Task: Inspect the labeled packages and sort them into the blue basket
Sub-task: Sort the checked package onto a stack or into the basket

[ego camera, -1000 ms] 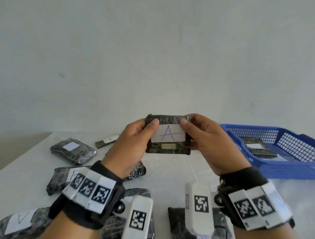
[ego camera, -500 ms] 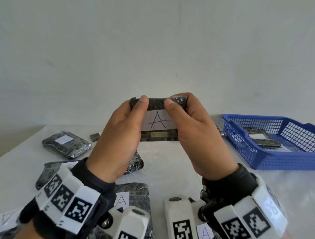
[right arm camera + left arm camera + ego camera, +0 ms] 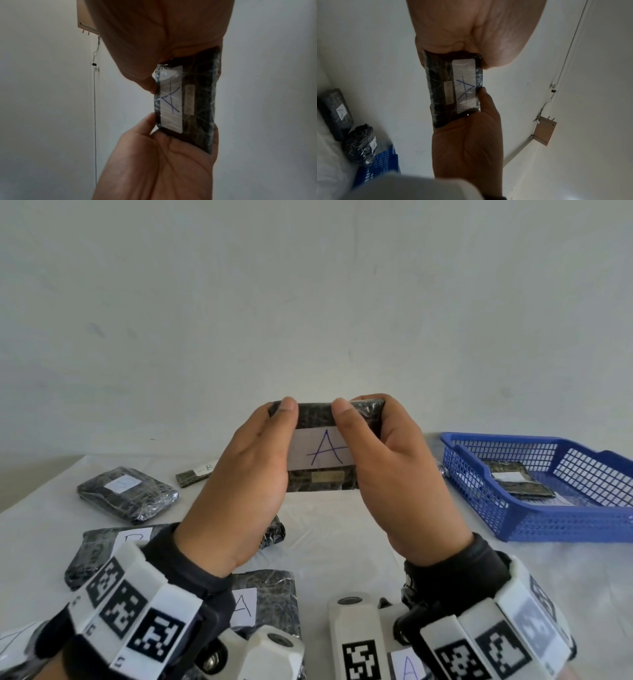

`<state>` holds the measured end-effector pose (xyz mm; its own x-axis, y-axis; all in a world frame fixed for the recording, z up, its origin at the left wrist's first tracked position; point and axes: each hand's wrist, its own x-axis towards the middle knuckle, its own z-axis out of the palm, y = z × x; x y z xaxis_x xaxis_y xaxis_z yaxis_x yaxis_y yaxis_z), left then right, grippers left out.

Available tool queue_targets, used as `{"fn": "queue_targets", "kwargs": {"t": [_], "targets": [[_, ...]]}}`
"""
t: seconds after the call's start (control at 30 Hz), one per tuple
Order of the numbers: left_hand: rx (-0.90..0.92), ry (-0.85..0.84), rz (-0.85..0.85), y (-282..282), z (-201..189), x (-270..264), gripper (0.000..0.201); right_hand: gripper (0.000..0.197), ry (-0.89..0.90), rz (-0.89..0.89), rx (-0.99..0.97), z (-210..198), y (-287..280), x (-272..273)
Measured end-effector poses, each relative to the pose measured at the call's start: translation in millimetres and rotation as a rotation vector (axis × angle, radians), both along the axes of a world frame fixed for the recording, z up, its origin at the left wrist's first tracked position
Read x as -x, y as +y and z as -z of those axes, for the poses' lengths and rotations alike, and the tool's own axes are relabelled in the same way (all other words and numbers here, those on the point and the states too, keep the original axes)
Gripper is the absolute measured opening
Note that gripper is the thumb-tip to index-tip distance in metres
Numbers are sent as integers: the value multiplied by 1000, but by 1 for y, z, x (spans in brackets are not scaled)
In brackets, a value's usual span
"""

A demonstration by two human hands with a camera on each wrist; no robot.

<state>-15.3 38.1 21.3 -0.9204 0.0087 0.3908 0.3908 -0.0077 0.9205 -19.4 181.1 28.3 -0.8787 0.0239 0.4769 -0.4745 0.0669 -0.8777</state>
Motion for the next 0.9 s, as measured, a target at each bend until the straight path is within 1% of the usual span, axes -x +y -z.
{"fn": "queue_targets", "kwargs": {"t": [0.07, 0.13, 0.23, 0.33, 0.37, 0.47, 0.57, 0.63, 0.7, 0.77, 0.83, 0.9], "targets": [[11, 4, 19, -1, 0, 0, 41, 51, -32, -34, 25, 0, 2, -1], [9, 9, 0, -3, 0, 1, 38, 56, -65, -65, 41, -1, 6, -2], [-5, 2, 20, -6, -1, 4, 56, 48, -61, -88, 92, -3, 6, -3], [-108, -56, 57, -7, -2, 5, 57, 46, -9, -87, 131, -3, 5, -2], [-115, -59, 44, -7, -2, 6, 57, 44, -2, -88, 144, -2, 5, 0], [-79, -17, 23, -6, 1, 9, 65, 39, -17, -101, 197, 0, 7, 3], [-143, -52, 52, -5, 0, 9, 48, 39, -12, -79, 209, 1, 6, 5], [-156, -50, 64, -4, 1, 10, 43, 37, -15, -73, 236, 2, 4, 6], [-161, -39, 64, -6, 2, 11, 43, 37, 7, -59, 242, 3, 3, 7], [-186, -65, 93, -6, 0, 9, 41, 37, 38, -47, 242, 4, 3, 7], [-146, -38, 92, -4, 0, 7, 43, 35, 40, -60, 240, 4, 4, 8], [-145, -24, 87, -2, 0, 6, 40, 31, 69, -49, 175, 5, 3, 8]]}}
